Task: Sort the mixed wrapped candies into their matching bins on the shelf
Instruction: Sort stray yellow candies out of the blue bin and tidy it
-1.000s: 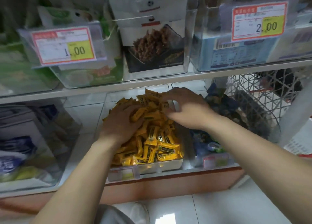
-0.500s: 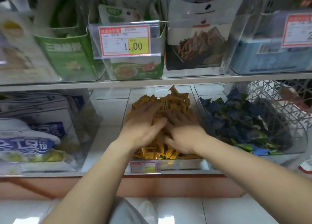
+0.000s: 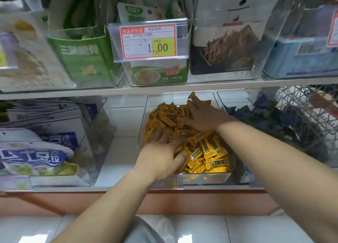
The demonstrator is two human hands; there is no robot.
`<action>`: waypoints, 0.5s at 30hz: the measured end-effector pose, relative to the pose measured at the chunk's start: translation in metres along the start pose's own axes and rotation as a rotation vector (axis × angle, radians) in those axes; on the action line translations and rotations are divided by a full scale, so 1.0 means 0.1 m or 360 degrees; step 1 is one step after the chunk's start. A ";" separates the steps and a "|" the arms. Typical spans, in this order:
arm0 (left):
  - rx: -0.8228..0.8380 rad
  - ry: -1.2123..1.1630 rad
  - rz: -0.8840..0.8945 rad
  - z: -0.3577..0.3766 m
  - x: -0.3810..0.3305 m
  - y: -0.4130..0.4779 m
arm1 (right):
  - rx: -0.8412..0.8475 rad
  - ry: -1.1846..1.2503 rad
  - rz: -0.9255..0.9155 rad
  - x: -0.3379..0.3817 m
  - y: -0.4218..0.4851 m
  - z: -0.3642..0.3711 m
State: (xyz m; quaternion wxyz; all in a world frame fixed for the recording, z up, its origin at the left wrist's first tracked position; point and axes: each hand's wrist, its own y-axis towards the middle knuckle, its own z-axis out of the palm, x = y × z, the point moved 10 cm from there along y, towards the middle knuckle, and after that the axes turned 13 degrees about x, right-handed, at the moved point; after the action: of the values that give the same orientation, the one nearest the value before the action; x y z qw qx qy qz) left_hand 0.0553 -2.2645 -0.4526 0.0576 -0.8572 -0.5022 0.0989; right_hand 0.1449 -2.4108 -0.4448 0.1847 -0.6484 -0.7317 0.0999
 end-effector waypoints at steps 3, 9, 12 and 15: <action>0.0005 0.0046 -0.0010 0.05 0.03 -0.08 | -0.0024 0.0027 -0.0055 0.22 0.12 0.15; -0.0006 -0.0159 -0.0041 -0.05 0.02 0.00 | -0.0134 0.0013 -0.0117 0.12 -0.27 0.03; -0.0231 -0.0237 -0.0059 -0.20 0.05 0.05 | -0.0374 0.0216 -0.0039 0.02 -0.68 0.03; -0.0057 -0.0282 -0.0175 -0.07 0.19 0.23 | -0.0414 -0.0017 0.0158 0.05 -0.88 0.27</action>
State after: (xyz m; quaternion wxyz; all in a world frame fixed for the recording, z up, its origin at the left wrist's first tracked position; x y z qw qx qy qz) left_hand 0.0853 -2.2587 -0.4528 0.0030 -0.8172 -0.5532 0.1620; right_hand 0.0536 -2.4151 -0.4351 0.0899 -0.7018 -0.7065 0.0165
